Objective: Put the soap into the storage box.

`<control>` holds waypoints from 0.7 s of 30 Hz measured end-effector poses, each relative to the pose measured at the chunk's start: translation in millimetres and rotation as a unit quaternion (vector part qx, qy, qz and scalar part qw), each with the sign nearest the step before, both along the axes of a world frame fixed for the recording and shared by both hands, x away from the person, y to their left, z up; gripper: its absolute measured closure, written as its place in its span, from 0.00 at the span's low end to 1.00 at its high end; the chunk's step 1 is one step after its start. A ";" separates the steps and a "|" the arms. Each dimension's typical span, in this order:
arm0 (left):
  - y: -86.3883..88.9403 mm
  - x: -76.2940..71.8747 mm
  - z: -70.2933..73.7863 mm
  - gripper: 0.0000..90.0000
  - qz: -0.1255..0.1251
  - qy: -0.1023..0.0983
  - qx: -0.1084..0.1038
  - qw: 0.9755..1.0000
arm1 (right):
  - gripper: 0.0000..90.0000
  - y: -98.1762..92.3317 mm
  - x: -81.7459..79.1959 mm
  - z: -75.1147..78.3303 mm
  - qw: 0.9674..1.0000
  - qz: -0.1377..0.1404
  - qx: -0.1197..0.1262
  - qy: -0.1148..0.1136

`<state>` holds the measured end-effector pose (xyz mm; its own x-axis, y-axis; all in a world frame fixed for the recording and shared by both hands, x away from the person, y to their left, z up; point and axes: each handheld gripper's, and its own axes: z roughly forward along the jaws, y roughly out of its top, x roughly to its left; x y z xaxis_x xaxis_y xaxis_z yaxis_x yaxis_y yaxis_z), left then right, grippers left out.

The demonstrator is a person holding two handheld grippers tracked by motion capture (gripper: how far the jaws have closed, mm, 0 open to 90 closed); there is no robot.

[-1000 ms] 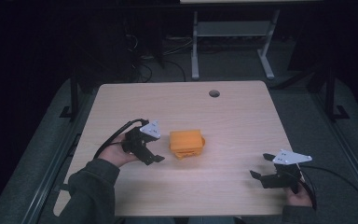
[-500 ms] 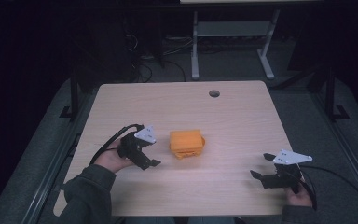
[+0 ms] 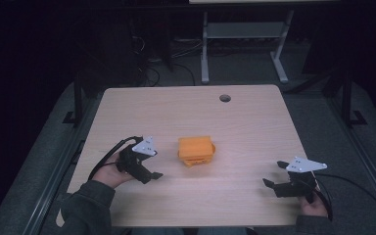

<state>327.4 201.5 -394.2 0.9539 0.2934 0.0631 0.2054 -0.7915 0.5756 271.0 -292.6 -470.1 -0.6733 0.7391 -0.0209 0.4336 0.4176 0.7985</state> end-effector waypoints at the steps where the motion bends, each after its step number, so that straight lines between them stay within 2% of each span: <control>1: 0.0 0.0 0.0 0.22 0.000 0.000 0.000 1.000 | 0.15 0.0 0.0 0.0 1.000 0.000 0.000 0.000; 5: 3.4 -4.5 -2.6 0.22 -0.003 -0.005 0.010 1.000 | 0.15 1.5 -0.6 0.5 1.000 -0.001 -0.001 0.003; 11: 11.3 -10.1 -7.0 0.22 0.008 -0.004 0.002 1.000 | 0.15 2.2 -0.2 0.1 1.000 -0.001 -0.004 0.002; 12: 13.1 -10.1 -7.3 0.22 0.005 -0.005 0.008 1.000 | 0.15 2.3 -0.2 0.1 1.000 -0.001 -0.004 0.001; 18: 20.6 -17.6 -10.8 0.22 0.011 -0.007 -0.002 1.000 | 0.15 3.3 -0.6 0.3 1.000 -0.002 -0.006 0.003; 21: 23.1 -20.6 -13.6 0.22 0.012 -0.003 0.002 1.000 | 0.15 3.8 -0.9 0.1 1.000 -0.003 -0.006 0.004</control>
